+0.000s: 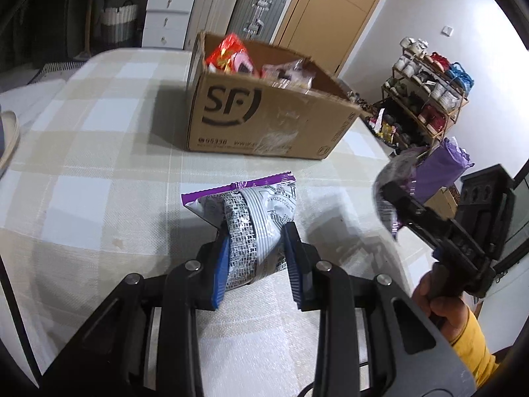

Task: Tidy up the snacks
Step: 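Lift and carry the candy bag and chip bag over the box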

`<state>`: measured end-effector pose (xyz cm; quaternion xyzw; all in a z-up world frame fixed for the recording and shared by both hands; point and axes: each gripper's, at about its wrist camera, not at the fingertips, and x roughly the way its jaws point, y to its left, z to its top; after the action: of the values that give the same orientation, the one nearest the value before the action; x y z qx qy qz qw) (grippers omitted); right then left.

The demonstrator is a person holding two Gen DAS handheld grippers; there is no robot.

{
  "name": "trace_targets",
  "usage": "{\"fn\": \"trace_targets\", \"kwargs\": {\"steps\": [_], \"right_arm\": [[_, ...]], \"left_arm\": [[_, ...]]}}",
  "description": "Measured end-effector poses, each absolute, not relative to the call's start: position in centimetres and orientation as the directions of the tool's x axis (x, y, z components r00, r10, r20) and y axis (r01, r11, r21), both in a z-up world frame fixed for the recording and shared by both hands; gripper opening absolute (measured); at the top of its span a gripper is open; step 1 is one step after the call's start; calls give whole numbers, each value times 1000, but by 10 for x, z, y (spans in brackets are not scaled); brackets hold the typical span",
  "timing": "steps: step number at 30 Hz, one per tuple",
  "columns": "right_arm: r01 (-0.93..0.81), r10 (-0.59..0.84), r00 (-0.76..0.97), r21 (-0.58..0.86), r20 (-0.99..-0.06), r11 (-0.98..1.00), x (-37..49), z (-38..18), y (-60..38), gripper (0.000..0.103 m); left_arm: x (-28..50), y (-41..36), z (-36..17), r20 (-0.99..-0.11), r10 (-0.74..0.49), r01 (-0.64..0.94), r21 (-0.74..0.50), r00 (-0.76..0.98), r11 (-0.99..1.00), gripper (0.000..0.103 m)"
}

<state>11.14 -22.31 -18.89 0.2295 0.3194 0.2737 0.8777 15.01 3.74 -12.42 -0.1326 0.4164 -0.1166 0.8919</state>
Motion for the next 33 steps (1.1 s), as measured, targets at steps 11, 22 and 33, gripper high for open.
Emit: {"fn": "trace_targets", "kwargs": {"steps": [11, 22, 33], "right_arm": [[-433, 649, 651, 510, -394, 743, 68, -135, -199, 52], [-454, 631, 682, 463, -370, 762, 31, -70, -186, 52], [-465, 634, 698, 462, -334, 755, 24, -35, -177, 52]], "left_arm": [[100, 47, -71, -629, -335, 159, -320, 701, 934, 27], [45, 73, -2, -522, -385, 208, -366, 761, 907, 27], [19, 90, 47, -469, -430, 242, -409, 771, 880, 27]]}}
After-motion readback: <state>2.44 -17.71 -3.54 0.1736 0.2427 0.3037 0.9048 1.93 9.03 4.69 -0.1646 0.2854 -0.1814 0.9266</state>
